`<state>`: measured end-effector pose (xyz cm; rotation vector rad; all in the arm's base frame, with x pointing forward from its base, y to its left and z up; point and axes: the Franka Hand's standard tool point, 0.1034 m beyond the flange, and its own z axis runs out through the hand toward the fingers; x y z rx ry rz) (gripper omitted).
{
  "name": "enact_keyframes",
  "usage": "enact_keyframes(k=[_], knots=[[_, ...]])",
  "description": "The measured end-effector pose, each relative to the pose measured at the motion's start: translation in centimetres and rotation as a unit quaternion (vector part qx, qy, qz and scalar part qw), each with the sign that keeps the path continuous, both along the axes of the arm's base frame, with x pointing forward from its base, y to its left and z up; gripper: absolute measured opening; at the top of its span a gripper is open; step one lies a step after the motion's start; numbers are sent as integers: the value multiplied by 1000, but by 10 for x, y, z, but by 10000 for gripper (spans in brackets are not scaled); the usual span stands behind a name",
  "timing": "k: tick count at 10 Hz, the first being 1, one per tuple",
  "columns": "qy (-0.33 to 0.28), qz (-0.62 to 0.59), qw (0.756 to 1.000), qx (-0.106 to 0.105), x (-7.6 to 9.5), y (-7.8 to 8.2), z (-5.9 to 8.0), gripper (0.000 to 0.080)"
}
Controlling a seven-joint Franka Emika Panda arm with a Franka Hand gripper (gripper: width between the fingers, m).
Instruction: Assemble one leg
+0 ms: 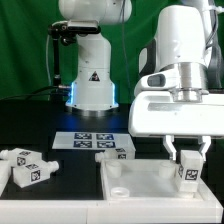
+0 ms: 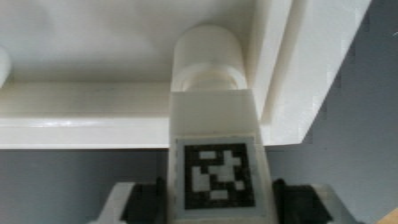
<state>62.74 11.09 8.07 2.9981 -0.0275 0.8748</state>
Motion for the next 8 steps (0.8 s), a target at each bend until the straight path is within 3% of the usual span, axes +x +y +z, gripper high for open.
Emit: enact_keyframes(k=[1, 2, 3, 4, 8], knots=[[0, 0, 1000, 0, 0, 0, 0, 459], [0, 0, 1000, 0, 0, 0, 0, 459], [11, 1, 1000, -2, 0, -3, -1, 582], [42, -5, 999, 1, 3, -15, 6, 628], [170, -33, 984, 28, 16, -33, 16, 649]])
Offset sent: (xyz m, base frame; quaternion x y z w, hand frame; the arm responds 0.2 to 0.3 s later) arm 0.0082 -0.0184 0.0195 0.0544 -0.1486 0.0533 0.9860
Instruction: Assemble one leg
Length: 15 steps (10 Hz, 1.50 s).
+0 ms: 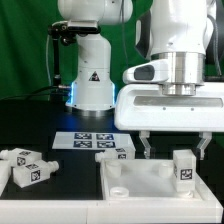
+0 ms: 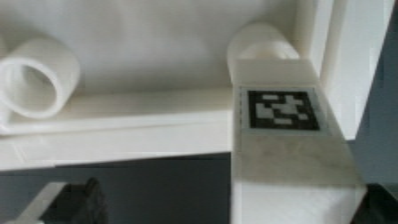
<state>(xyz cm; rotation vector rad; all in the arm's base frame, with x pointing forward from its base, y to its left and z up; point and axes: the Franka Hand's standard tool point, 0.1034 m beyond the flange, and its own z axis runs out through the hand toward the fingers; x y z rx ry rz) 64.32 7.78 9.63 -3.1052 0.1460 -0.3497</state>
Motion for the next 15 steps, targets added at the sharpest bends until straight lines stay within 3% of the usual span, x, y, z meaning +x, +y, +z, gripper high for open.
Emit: enact_keyframes(k=[3, 5, 8, 9, 10, 11, 12, 15], knots=[[91, -44, 995, 16, 7, 12, -3, 649], [81, -56, 995, 17, 13, 25, -11, 649], [85, -62, 994, 17, 12, 25, -14, 649], [85, -73, 994, 18, 11, 25, -15, 559], [85, -88, 992, 21, 11, 25, -15, 559], [85, -119, 989, 25, 11, 25, -15, 358], [85, -162, 983, 31, 11, 25, -15, 285], [85, -270, 958, 46, 11, 25, -16, 285]])
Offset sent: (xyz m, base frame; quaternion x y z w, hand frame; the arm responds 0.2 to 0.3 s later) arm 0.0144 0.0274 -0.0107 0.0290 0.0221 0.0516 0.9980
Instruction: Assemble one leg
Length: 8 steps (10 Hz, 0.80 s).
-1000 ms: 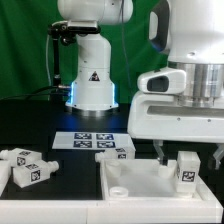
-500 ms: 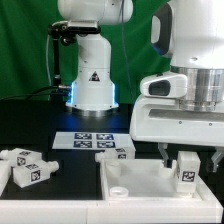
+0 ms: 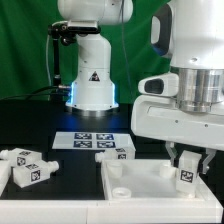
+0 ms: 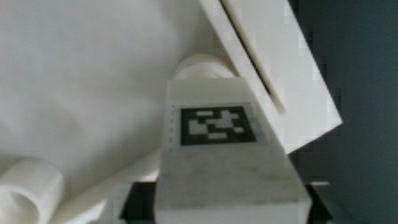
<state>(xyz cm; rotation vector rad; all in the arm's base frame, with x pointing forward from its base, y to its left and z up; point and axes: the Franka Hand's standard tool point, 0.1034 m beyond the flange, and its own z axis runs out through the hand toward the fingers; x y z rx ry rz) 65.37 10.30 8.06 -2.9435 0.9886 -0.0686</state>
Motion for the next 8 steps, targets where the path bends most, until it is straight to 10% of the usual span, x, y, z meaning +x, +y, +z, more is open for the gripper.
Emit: enact_keyframes(k=[8], knots=[[3, -467, 884, 7, -11, 5, -1, 285]])
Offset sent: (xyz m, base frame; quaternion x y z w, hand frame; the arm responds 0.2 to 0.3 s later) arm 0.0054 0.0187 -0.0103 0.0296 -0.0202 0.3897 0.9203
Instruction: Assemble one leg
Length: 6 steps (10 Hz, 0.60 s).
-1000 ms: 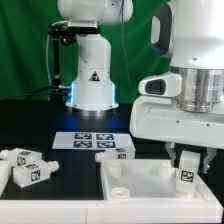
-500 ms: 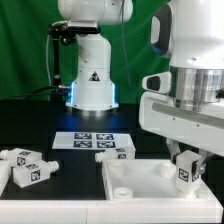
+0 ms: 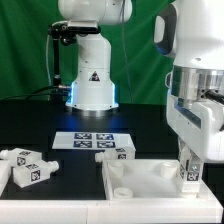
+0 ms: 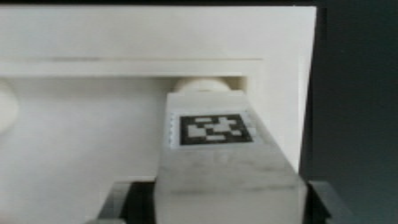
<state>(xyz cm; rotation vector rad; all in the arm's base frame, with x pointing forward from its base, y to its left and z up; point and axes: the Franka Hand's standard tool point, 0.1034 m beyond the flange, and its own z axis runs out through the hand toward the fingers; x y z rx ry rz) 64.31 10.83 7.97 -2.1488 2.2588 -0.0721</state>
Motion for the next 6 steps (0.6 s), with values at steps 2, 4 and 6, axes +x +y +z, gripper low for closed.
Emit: enact_keyframes(k=[2, 4, 6], knots=[[0, 42, 999, -3, 0, 0, 0, 440], [3, 207, 978, -14, 1, 6, 0, 577], [2, 241, 970, -15, -4, 16, 1, 647]])
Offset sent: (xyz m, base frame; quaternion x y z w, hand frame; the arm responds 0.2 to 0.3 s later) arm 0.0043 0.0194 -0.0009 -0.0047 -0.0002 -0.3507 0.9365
